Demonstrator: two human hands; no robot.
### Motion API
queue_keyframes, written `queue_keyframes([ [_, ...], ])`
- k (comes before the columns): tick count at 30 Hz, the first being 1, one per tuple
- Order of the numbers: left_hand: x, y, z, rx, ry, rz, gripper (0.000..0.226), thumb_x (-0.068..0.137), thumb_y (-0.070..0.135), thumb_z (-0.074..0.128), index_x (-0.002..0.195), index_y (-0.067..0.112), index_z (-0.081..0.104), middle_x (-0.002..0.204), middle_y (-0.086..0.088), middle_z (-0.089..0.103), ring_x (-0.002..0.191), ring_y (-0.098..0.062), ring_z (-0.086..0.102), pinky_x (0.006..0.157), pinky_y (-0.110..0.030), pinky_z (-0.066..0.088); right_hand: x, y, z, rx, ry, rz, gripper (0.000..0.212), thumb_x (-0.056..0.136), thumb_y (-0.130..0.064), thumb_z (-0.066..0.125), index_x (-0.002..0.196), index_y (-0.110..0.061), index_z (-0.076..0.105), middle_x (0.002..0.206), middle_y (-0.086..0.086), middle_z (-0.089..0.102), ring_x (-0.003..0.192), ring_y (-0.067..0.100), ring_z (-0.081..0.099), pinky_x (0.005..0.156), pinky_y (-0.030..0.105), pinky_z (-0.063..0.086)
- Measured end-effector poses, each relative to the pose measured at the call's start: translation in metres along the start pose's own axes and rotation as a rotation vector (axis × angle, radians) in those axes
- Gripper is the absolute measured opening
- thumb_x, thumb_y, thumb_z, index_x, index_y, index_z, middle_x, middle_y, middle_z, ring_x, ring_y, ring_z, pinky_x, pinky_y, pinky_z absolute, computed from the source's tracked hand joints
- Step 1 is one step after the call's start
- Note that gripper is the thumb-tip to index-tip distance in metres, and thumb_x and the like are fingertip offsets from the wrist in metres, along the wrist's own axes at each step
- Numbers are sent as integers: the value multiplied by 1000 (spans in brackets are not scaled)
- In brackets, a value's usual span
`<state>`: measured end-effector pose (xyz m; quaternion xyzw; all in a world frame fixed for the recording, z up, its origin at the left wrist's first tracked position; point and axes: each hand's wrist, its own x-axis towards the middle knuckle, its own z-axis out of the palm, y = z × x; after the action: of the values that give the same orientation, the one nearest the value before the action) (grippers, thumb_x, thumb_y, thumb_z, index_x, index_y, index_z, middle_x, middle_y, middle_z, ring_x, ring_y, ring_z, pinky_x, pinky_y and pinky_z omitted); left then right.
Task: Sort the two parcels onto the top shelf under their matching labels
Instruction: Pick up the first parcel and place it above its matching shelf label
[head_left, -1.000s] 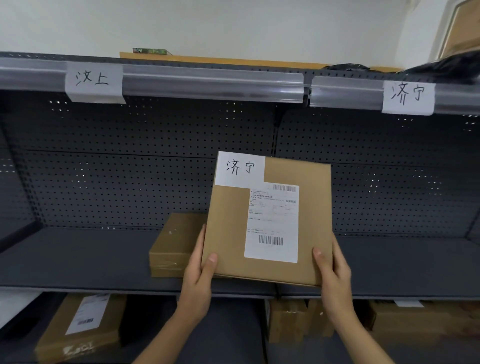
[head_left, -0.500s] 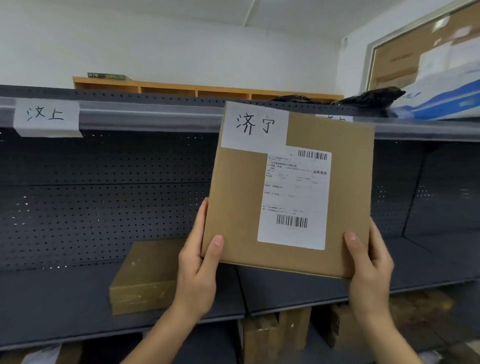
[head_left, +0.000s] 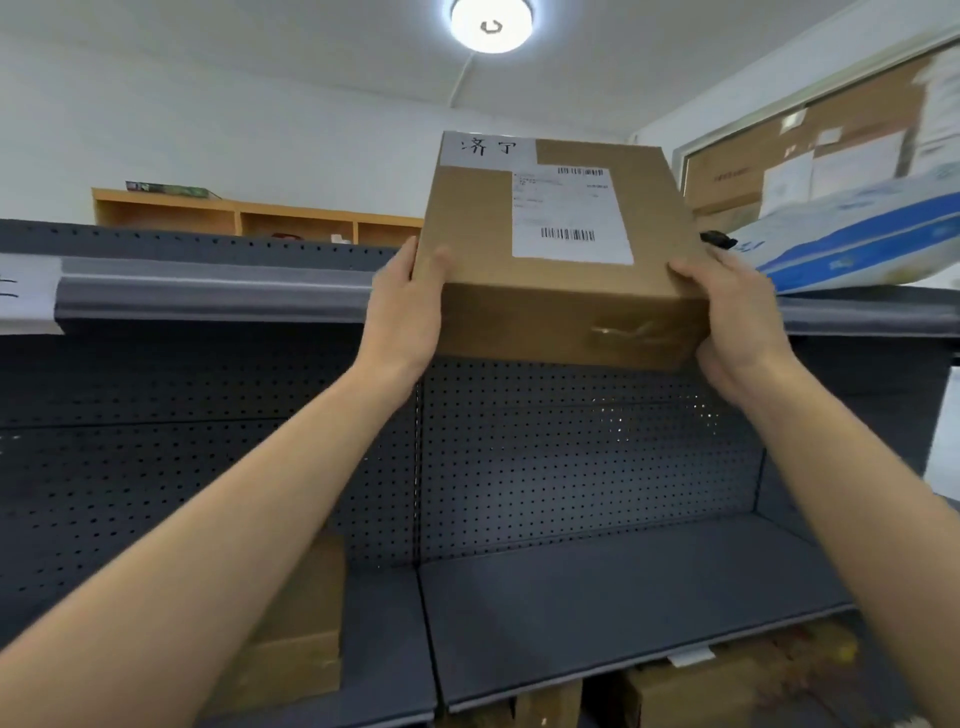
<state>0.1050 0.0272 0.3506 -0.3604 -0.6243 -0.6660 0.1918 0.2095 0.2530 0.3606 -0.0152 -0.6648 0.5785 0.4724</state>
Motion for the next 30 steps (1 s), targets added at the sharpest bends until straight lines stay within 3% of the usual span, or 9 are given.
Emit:
queue_keyframes([
  [3, 40, 11, 10, 0, 27, -107, 25, 101, 33, 39, 84, 24, 55, 84, 6, 53, 74, -7, 47, 64, -26, 36, 39, -12, 6, -46, -37, 8, 18, 83, -35, 63, 97, -24, 66, 113, 5, 67, 121, 31, 59, 107, 50, 44],
  [6, 75, 15, 15, 75, 21, -169, 27, 99, 36, 41, 77, 22, 48, 80, 0, 50, 77, -16, 50, 76, -35, 43, 73, -13, 14, -74, -38, 46, 18, 87, -33, 61, 98, -19, 61, 117, 12, 65, 119, 33, 59, 107, 51, 44],
  [9, 109, 11, 19, 117, 30, -200, 28, 93, 41, 46, 95, 14, 55, 89, -4, 57, 99, -28, 60, 96, -44, 50, 109, -9, 21, -83, -35, 128, 27, 86, -33, 62, 107, -16, 60, 101, 9, 63, 94, 25, 63, 88, 43, 53],
  [11, 126, 11, 23, 115, 16, -265, 44, 87, 43, 47, 116, 10, 53, 104, -10, 61, 107, -31, 62, 97, -48, 51, 132, -4, 26, -85, -40, 173, 28, 78, -35, 63, 100, -17, 59, 93, 6, 61, 89, 25, 63, 79, 38, 52],
  [14, 149, 5, 33, 145, -8, -332, 47, 81, 42, 46, 116, 12, 54, 114, -13, 64, 108, -32, 64, 95, -50, 52, 163, 7, 30, -109, -32, 202, 25, 74, -35, 63, 92, -18, 57, 83, 5, 58, 82, 25, 61, 73, 34, 48],
  [20, 168, -16, 60, 153, -67, -459, 22, 91, 33, 45, 98, 14, 54, 99, -10, 60, 104, -33, 65, 92, -53, 53, 198, 35, 25, -227, -48, 290, 26, 74, -29, 63, 95, -14, 60, 88, 9, 58, 82, 26, 58, 79, 38, 49],
  [25, 182, -42, 71, 334, -139, -478, 58, 81, 48, 41, 124, 9, 51, 123, -16, 60, 113, -37, 59, 101, -50, 48, 215, 54, 20, -293, -81, 341, 35, 75, -33, 63, 104, -13, 58, 95, 11, 60, 88, 28, 59, 88, 42, 52],
  [30, 183, -45, 79, 402, -123, -428, 57, 84, 51, 40, 119, 8, 54, 121, -18, 62, 108, -37, 62, 99, -47, 49, 224, 60, 17, -323, -65, 348, 56, 75, -38, 58, 124, -11, 57, 116, 13, 63, 107, 31, 64, 97, 47, 52],
])
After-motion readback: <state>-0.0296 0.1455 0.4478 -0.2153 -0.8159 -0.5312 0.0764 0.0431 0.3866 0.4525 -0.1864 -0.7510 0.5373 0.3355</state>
